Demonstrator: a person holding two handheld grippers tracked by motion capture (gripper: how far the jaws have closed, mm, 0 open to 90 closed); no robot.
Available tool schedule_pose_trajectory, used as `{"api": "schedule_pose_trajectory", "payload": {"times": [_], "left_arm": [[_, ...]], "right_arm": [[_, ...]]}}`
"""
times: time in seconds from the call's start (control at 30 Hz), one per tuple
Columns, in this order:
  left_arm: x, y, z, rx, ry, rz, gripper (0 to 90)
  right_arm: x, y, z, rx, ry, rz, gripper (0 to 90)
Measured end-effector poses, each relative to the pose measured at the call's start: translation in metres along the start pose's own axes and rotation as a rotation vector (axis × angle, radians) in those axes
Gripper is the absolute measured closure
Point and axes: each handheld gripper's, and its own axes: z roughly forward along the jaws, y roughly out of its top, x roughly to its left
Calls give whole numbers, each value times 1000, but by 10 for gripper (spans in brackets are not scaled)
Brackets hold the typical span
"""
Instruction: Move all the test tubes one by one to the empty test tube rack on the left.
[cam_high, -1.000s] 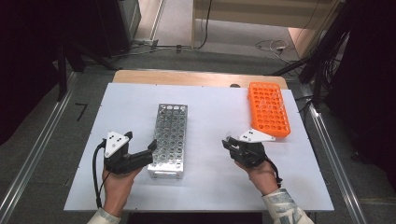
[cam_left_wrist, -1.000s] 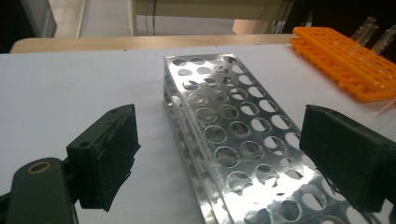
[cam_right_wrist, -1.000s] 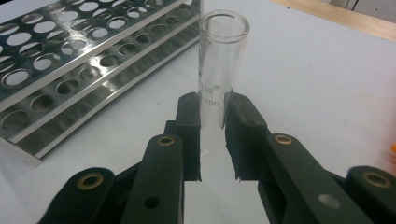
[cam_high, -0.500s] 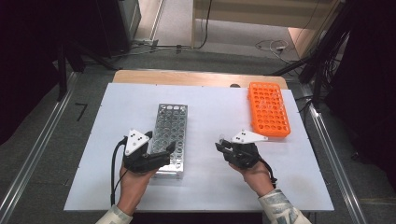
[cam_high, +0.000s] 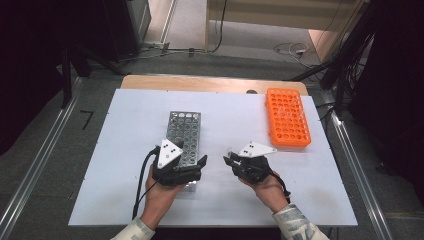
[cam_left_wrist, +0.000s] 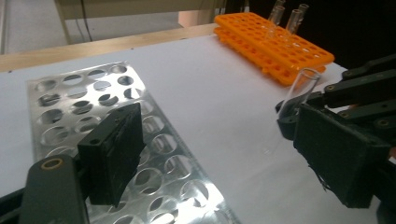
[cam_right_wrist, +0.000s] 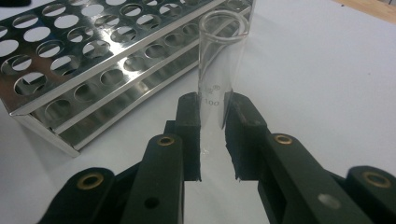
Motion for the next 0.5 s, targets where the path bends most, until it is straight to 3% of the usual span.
{"api": "schedule_pose_trajectory", "payload": {"times": [0.13,0.37,0.5], "left_arm": [[-11,3,12,10,-40,22,205],[-23,10,27,5,-117,53,394],[-29,12,31,8,-137,73,438]], "right_arm": [[2,1,0,-3,9,-2,737],[5,3,-2,-10,23,-13,736],[6,4,-3,-12,22,-15,737]]}}
